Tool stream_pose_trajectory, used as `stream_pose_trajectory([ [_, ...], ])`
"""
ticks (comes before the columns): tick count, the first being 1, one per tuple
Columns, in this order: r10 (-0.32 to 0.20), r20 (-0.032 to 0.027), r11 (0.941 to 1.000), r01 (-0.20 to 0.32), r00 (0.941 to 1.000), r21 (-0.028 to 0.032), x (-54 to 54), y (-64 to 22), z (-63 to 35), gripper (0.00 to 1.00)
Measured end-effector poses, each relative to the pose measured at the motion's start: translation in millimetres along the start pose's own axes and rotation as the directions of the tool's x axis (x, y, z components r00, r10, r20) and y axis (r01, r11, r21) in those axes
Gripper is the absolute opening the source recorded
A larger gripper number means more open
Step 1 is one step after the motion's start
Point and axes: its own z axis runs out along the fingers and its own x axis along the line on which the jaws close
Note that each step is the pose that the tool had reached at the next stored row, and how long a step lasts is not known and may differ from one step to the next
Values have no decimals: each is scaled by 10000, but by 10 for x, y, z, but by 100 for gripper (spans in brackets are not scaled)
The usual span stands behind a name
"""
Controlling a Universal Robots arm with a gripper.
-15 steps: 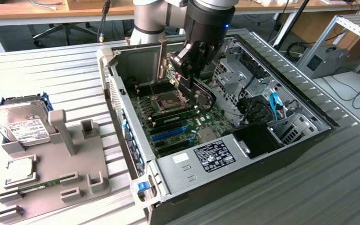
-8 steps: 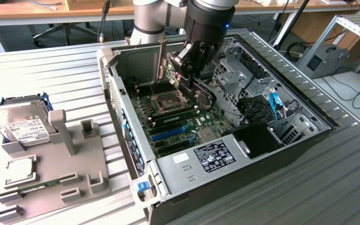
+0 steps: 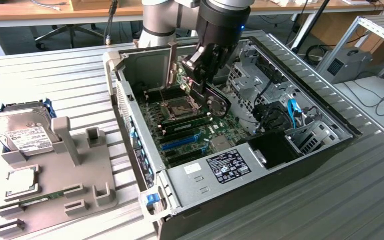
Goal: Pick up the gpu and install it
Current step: 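Insert the gpu into the slot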
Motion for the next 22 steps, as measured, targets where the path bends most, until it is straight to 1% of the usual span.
stream_pose_trajectory([
  [22,-503,-19,9987,503,9987,-11,-1,0,1,26],
])
